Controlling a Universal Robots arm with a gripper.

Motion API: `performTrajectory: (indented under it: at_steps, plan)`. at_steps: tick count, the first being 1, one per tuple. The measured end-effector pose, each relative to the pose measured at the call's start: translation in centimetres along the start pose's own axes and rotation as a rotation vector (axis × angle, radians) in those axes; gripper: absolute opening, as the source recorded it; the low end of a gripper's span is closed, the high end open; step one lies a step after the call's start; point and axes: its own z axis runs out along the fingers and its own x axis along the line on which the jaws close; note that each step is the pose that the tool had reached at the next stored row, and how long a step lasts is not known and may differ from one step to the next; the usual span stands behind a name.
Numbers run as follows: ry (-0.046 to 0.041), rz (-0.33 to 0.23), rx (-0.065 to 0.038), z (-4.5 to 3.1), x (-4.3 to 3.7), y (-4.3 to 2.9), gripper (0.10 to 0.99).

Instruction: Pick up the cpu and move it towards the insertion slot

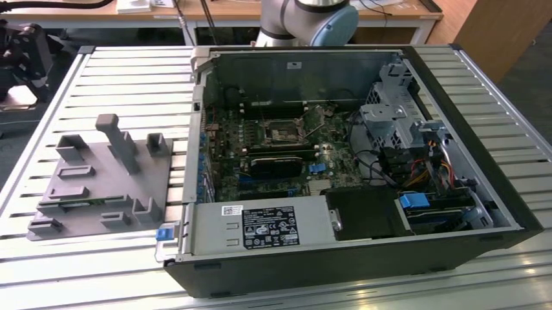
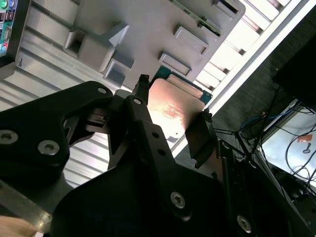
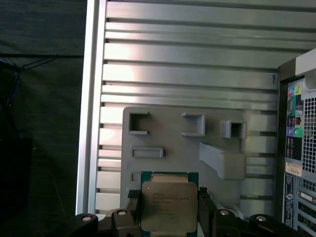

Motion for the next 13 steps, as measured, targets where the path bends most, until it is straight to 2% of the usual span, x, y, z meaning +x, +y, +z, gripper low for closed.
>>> performTrajectory:
  at_steps: [13]
  plan:
    - [0.0001,0.0,0.0,0.0,-1.43,-0.03,0.545]
